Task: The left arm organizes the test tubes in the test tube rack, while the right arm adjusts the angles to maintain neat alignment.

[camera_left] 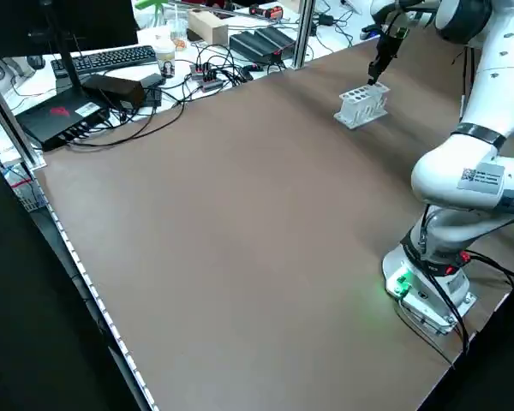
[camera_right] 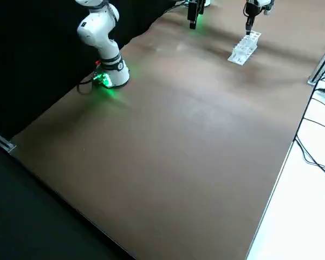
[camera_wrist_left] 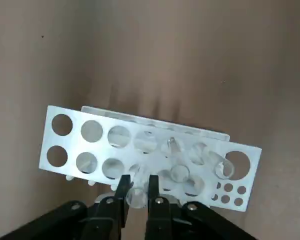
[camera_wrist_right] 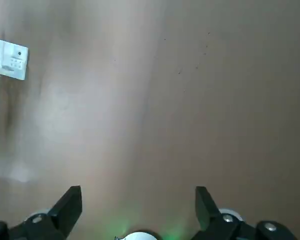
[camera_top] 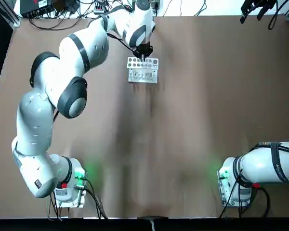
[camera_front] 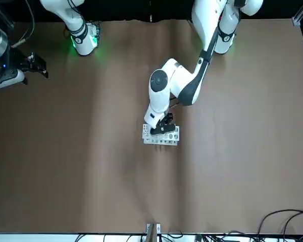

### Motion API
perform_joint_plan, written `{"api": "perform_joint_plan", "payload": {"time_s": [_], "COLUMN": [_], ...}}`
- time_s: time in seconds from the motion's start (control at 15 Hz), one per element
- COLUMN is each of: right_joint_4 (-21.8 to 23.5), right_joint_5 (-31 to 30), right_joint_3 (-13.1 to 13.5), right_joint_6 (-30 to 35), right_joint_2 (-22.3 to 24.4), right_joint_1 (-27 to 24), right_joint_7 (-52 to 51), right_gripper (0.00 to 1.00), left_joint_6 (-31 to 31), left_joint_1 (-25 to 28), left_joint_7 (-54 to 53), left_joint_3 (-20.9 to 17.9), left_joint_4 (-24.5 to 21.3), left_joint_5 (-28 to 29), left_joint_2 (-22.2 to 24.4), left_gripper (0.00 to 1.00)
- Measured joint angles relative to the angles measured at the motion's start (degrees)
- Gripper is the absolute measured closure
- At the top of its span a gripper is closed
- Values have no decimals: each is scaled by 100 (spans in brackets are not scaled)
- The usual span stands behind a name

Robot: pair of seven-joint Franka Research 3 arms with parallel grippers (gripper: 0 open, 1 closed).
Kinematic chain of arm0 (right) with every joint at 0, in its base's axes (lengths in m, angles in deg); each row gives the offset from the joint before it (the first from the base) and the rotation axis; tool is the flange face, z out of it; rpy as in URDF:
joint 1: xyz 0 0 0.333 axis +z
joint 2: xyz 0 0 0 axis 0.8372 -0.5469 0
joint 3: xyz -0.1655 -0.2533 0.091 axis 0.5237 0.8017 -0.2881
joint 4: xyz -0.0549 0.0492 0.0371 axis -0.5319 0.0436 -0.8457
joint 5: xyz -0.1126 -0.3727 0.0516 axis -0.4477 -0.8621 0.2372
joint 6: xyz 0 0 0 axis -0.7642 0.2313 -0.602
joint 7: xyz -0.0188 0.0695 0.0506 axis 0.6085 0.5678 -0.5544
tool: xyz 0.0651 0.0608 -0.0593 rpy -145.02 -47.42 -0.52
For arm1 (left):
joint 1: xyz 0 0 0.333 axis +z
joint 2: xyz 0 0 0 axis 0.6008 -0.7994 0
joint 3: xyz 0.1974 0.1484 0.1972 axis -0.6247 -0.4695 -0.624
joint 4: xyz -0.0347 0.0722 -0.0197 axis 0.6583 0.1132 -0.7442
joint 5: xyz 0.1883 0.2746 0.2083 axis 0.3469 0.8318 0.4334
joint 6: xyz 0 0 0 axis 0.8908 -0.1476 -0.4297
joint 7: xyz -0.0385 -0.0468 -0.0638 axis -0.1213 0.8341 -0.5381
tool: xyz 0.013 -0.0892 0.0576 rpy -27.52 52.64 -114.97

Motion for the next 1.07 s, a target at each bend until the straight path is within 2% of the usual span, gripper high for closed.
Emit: {"api": "perform_joint_plan", "payload": {"time_s": [1.07], "right_joint_4": [0], "right_joint_5": [0], "right_joint_3": [0], "right_joint_6": [0], "right_joint_2": [0], "right_joint_1": [0], "right_joint_7": [0], "right_gripper": [0], "left_joint_6": [-351], "left_joint_1": [16], "left_joint_7": [-17], "left_joint_3": [-42], "left_joint_4": [24], "left_joint_5": [0], "left_joint_2": [443], "left_gripper": [82]}}
